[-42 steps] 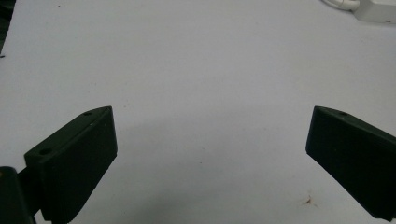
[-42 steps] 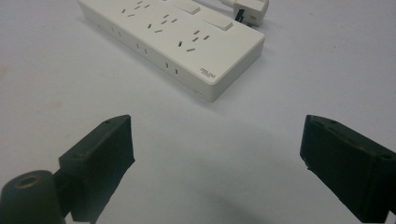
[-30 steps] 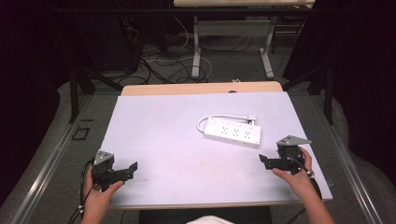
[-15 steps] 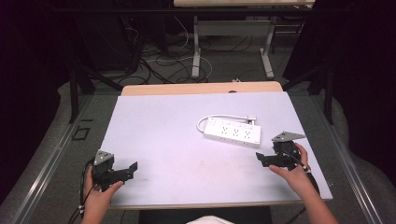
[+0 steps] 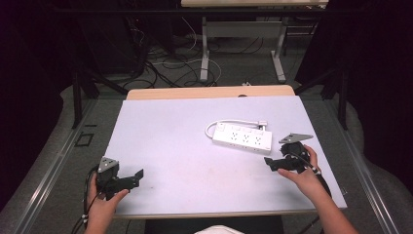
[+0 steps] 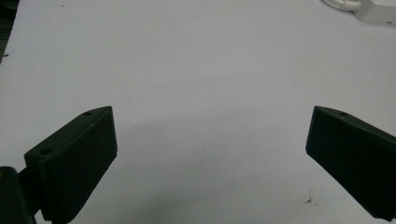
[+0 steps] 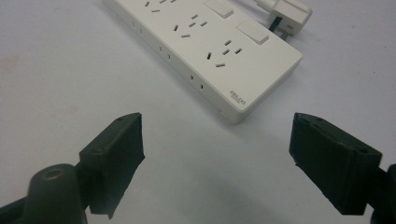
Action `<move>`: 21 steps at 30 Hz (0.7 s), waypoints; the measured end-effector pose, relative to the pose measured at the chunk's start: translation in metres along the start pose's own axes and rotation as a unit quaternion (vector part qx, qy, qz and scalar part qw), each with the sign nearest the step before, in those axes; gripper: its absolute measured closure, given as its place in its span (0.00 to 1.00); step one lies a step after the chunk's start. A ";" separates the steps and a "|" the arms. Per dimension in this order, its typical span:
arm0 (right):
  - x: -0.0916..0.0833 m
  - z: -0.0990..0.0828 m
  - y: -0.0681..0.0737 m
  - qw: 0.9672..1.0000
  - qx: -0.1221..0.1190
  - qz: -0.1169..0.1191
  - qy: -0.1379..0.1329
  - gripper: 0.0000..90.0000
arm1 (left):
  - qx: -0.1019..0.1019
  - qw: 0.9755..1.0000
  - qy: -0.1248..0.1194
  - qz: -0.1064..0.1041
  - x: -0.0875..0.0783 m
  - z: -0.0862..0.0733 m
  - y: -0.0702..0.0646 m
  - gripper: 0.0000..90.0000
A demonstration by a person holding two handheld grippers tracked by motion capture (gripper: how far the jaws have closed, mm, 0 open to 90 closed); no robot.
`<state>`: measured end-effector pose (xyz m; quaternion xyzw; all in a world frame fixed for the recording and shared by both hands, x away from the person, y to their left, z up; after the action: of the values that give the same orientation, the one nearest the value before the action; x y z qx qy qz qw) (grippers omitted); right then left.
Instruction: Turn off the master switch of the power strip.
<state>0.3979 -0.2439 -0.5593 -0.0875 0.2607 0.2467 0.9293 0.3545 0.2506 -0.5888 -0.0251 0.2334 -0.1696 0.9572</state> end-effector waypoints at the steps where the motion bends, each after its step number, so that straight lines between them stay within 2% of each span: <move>1: 0.001 0.001 0.000 1.000 -0.004 0.004 0.000 0.19 | 0.000 1.000 0.000 0.000 0.000 0.000 0.000 0.02; 5: 0.003 0.004 0.002 1.000 -0.003 0.008 0.007 0.19 | 0.000 1.000 0.002 -0.001 0.000 0.000 0.000 0.02; 6: 0.004 0.005 0.001 1.000 -0.012 0.010 0.008 0.19 | 0.000 1.000 0.000 -0.001 0.000 0.000 0.000 0.02; 11: 0.009 0.009 0.003 0.999 -0.023 0.015 0.022 0.19 | 0.000 1.000 0.000 -0.001 0.000 0.000 0.000 0.02; 15: 0.012 0.011 0.005 0.999 -0.023 0.014 0.029 0.19 | 0.001 1.000 0.002 -0.001 0.000 0.000 0.000 0.02; 17: 0.015 0.014 0.006 0.999 -0.033 0.016 0.034 0.19 | 0.000 1.000 0.002 -0.001 0.000 0.000 0.000 0.02; 21: 0.018 0.017 0.008 0.998 -0.036 0.019 0.037 0.20 | 0.001 1.000 0.000 -0.001 0.000 0.000 0.000 0.02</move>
<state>0.4150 -0.2249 -0.5542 -0.1251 0.2870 0.2705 0.9104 0.3542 0.2502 -0.5892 -0.0246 0.2336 -0.1709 0.9569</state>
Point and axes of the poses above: each handheld gripper's, and its own axes: x roughly forward along the jaws, z roughly out of its top, y roughly to its left, the point moved 8 cm from there along x, roughly forward along the jaws, and after that the axes turned 13 degrees about -y, right-handed, at the moved point
